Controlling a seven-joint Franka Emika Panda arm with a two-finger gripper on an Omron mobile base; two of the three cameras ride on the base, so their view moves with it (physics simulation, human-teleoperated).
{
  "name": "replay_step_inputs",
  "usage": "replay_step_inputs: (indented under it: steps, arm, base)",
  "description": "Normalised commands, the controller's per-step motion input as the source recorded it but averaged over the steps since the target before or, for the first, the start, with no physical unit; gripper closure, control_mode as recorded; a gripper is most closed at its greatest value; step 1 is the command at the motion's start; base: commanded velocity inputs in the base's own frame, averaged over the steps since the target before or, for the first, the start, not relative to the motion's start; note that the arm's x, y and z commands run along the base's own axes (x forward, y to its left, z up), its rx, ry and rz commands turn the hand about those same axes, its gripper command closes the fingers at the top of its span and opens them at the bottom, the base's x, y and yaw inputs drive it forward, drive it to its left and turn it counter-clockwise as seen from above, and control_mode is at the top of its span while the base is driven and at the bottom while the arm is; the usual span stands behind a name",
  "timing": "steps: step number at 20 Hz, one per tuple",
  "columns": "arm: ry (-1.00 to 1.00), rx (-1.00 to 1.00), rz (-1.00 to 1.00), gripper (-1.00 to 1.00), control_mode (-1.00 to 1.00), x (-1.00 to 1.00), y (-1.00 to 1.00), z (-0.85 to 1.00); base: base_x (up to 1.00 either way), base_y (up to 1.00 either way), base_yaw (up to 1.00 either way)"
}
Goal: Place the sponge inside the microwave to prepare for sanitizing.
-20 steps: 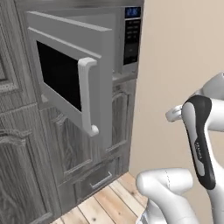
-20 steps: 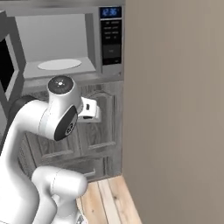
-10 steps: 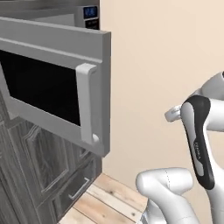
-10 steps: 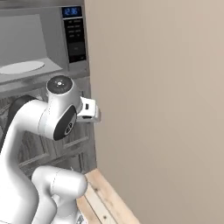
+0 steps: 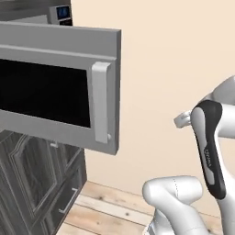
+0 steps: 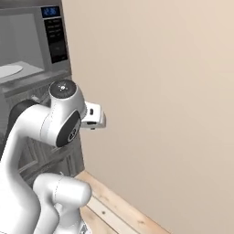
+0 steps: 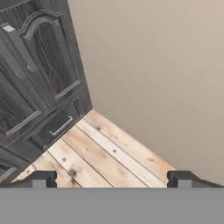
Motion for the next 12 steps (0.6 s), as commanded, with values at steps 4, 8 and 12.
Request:
replay_step_inputs:
  steps: [4,8,12]
  arm:
    - [0.00,0.00,0.00,-1.00,1.00,0.00,0.00,0.00]
    - [0.00,0.00,0.00,-1.00,1.00,0.00,0.00,0.00]
    - [0.00,0.00,0.00,-1.00,1.00,0.00,0.00,0.00]
  base:
    - [-0.13,0.61,-0.37]
    - [-0.25,0.55,-0.40]
    - [-0.44,0.49,-0.41]
